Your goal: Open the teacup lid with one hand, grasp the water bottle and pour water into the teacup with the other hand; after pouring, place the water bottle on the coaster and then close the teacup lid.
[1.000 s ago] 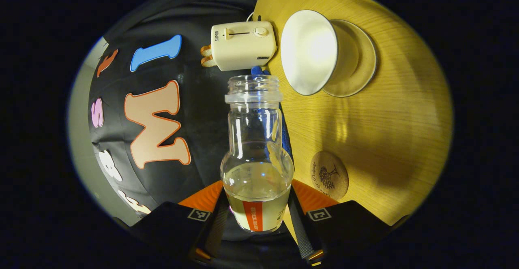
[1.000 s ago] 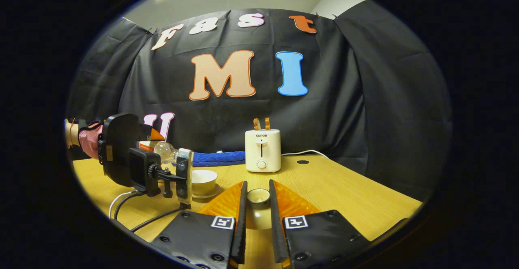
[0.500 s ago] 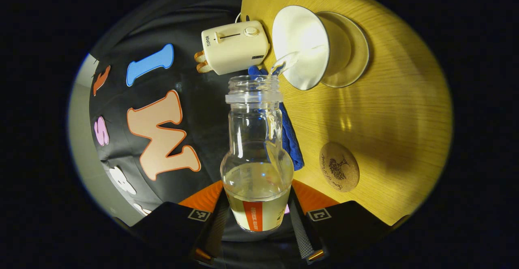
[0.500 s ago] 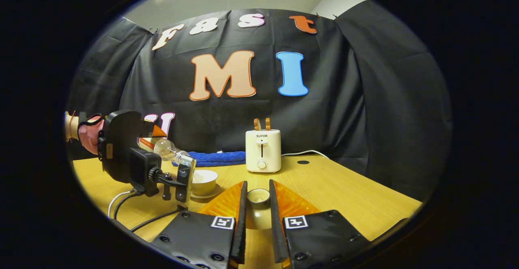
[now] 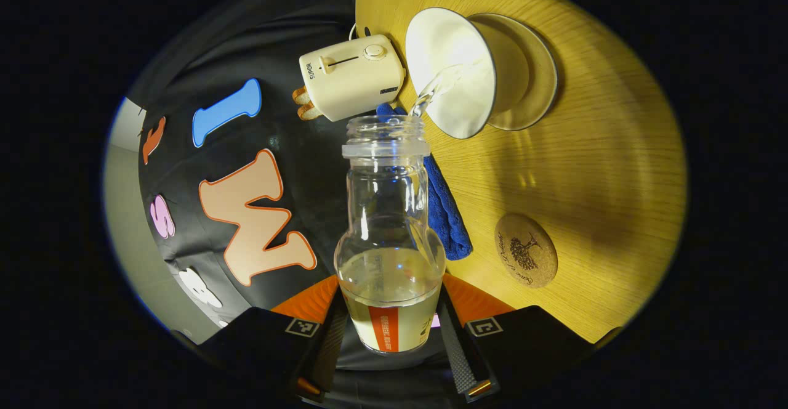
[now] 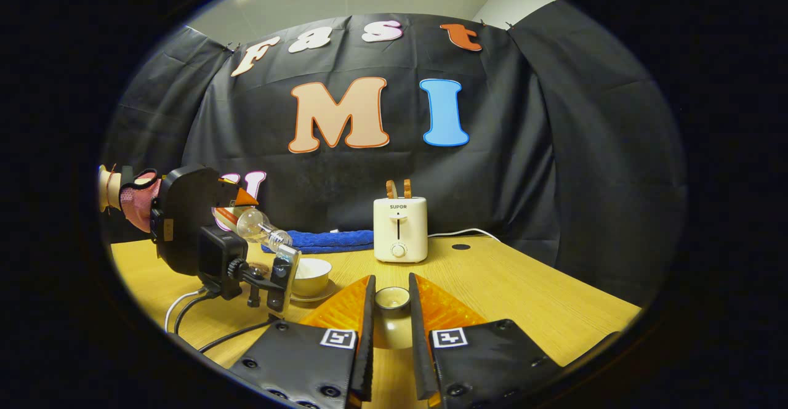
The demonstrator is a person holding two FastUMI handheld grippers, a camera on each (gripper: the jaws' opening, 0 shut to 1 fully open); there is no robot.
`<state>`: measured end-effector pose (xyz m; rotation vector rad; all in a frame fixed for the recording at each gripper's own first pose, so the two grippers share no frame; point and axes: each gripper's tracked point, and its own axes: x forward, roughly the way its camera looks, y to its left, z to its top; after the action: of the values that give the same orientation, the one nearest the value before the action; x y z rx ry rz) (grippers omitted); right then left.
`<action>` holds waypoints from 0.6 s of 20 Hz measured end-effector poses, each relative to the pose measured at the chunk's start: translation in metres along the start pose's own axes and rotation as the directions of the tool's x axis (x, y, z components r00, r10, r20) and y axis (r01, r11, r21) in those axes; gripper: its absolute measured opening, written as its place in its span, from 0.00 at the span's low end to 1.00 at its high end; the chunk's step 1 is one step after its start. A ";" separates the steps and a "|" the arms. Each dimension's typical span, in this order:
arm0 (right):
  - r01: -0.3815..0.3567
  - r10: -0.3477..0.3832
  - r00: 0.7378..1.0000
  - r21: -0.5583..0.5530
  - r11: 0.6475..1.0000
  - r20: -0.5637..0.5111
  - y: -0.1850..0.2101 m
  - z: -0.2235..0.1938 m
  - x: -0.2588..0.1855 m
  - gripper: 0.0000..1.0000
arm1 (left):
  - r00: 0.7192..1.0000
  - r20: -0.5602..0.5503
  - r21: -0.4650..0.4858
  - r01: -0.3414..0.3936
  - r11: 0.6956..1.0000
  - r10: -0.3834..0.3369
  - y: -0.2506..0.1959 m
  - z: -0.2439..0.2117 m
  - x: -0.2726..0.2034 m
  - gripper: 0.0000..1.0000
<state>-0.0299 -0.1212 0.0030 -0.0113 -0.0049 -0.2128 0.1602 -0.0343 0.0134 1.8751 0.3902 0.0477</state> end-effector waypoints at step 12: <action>-0.004 0.004 1.000 0.000 1.000 0.000 0.000 0.000 0.000 0.31 | 1.000 0.010 0.084 -0.014 0.996 0.013 0.005 0.002 0.000 0.71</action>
<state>-0.0296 -0.1214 0.0026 -0.0114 -0.0051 -0.2092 0.1622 -0.0375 0.0177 1.9601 0.3785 0.0319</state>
